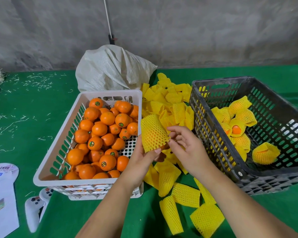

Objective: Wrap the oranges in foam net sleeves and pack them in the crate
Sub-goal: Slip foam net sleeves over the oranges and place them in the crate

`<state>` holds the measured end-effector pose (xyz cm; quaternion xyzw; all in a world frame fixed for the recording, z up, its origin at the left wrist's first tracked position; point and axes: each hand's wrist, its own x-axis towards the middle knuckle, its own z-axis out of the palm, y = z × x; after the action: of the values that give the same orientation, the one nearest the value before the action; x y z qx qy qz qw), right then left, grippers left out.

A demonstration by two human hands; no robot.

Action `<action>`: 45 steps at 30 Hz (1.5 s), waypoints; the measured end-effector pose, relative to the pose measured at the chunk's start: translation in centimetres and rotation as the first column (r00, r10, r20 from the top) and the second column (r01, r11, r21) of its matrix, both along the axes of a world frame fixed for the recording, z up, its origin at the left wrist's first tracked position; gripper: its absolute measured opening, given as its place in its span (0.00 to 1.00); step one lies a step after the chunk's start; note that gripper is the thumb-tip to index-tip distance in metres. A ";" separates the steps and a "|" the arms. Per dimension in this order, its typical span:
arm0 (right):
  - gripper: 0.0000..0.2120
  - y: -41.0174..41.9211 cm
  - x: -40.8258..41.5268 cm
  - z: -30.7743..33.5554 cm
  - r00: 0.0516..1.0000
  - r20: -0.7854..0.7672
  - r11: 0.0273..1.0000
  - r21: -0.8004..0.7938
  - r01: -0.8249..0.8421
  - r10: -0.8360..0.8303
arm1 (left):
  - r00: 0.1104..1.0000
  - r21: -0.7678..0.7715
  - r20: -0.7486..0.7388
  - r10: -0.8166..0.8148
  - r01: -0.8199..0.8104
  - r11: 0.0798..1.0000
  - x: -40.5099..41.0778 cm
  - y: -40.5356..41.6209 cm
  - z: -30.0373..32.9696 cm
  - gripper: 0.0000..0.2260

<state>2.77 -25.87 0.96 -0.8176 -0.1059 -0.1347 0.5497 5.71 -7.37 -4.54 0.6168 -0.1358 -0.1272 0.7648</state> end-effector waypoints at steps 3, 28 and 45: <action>0.10 -0.2 -0.1 -0.3 0.989 0.113 0.982 -0.148 0.115 -0.099 | 1.000 -0.001 0.016 -0.007 0.007 1.000 0.0 -0.1 -0.2 0.29; 0.08 3.4 -2.8 -2.7 0.948 0.239 0.940 -0.217 0.263 -0.209 | 0.962 -0.078 0.036 0.272 -0.269 0.960 -0.6 -0.9 1.0 0.26; 0.48 2.9 -0.8 -0.1 0.906 -0.422 0.791 0.540 0.289 -0.043 | 0.980 0.047 0.059 0.193 -0.195 0.980 -0.9 -0.3 0.3 0.18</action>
<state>1.97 -22.95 0.81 -0.6219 0.1260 -0.0450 0.7716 4.77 -7.66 -4.28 0.6504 -0.0922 -0.0388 0.7530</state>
